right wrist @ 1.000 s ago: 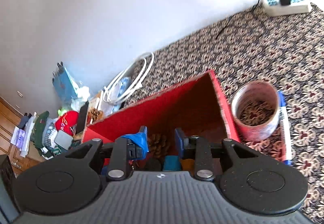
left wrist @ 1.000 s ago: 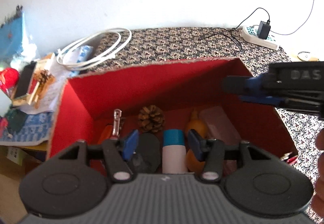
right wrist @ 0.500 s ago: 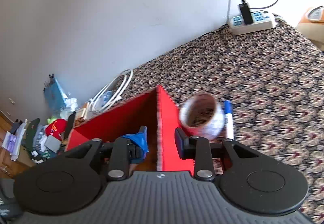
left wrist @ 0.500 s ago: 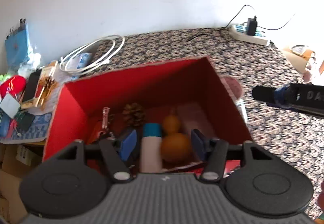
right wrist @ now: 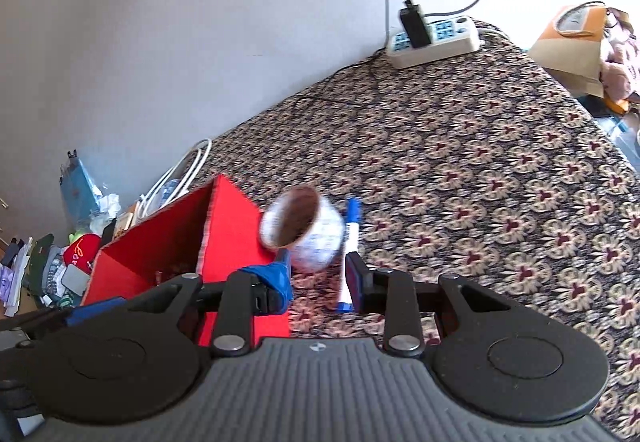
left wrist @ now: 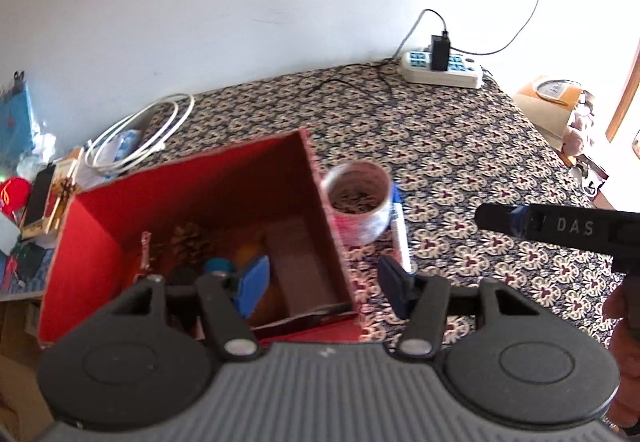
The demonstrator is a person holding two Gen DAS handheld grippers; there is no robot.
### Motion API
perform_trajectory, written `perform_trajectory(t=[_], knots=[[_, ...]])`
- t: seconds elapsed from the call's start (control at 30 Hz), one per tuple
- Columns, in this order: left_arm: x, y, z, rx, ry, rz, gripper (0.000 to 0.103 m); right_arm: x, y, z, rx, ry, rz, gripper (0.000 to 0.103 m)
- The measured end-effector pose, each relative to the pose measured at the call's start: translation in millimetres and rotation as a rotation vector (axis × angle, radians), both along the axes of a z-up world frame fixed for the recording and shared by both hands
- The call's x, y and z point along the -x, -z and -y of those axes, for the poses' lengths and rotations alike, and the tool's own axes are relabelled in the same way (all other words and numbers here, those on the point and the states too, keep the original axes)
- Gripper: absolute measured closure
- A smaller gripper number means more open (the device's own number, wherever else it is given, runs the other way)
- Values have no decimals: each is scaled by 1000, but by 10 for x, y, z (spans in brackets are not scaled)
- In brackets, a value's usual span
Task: Organize rigid objects
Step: 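Withdraw the right tool from the box toward the blue-capped marker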
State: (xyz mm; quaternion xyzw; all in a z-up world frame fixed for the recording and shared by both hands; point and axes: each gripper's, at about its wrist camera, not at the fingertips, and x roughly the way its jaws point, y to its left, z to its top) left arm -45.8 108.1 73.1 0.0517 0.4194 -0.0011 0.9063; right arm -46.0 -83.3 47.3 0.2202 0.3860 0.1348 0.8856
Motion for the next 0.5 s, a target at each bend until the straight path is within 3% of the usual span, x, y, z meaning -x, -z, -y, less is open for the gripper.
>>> perform_trajectory(t=[0.27,0.5], knots=[[-97,115,426,-14,25,-36,48,-26,140,350,-9,-15,-21,92],[-48,387,695,-21,59,-41,49,-77,253,598,-29,-41,-41,92]])
